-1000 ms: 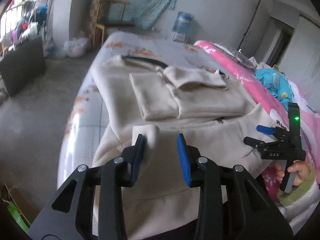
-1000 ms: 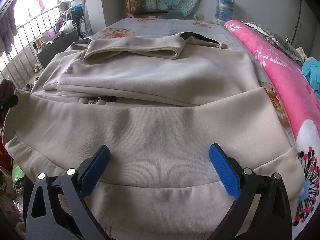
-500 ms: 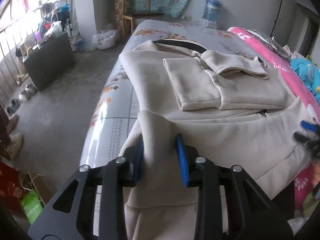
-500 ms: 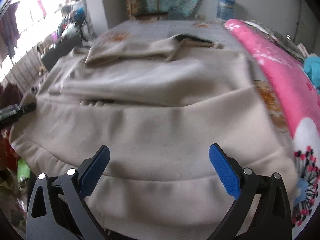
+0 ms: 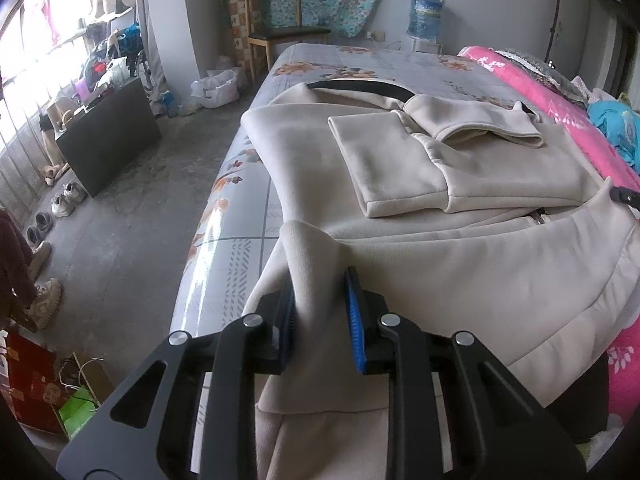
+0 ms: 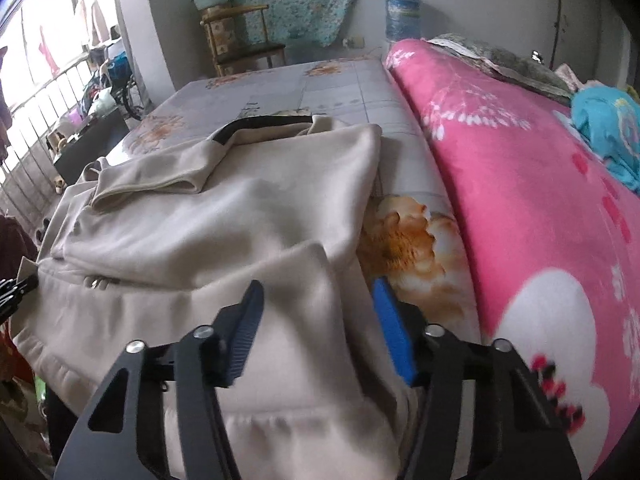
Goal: Fold large clothes
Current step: 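Grasp the jacket edge with the left tool while the right tool grasps beside it, then lift the held jacket edge and fold it over the jacket with both tools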
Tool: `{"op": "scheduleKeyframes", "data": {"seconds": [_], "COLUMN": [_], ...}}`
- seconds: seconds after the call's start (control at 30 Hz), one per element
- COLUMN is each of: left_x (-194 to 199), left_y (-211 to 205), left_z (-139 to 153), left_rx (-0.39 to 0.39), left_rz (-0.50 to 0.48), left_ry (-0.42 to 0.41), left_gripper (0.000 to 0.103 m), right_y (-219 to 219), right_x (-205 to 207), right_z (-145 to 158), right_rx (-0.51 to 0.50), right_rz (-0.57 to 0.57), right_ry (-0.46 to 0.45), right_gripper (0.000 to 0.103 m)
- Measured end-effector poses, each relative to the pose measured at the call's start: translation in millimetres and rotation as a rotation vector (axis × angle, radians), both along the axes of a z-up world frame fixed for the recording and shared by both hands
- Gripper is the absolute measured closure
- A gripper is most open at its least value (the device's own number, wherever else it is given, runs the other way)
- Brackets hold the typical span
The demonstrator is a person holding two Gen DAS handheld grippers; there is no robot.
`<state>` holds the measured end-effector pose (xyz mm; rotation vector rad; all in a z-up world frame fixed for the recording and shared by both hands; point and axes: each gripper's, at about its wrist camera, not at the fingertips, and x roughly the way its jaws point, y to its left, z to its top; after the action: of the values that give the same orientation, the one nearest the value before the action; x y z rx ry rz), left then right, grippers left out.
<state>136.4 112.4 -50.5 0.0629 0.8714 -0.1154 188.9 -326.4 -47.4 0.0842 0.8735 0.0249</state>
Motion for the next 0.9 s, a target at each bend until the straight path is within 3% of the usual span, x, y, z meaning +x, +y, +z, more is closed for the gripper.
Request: {"op": "scheduleKeyframes", "data": {"seconds": [0.27,0.53,0.6,0.7,0.9], "left_x": [-2,-4,-7,-19,-74], "left_y": [0,-4,-4,3,22], "left_z": [-3,-2,0,13,69], "left_rx": [0.014,0.039,0.051,0.003,-0.125], "left_rz": [0.005,0.001,0.002,0.014,0.013], "left_ry": [-0.008,-0.023,-0.043,-0.075,-0.215], "left_gripper": [0.081,0.082,0.093,0.097,0.098], "right_y": [2,29,34,37,49], "right_x": [10,-16,-19,-34,-94], "right_z": [-10,-4,-2,14,67], "right_rx": [0.001,-0.229,-0.264,-0.268,-0.315], "right_rz": [0.057,0.066,0.068,0.056,-0.003], "right_ry": [0.013,-0.030,-0.039,-0.091,-0.247], "right_gripper": [0.069,0.090,0.097,0.098,0.098]}}
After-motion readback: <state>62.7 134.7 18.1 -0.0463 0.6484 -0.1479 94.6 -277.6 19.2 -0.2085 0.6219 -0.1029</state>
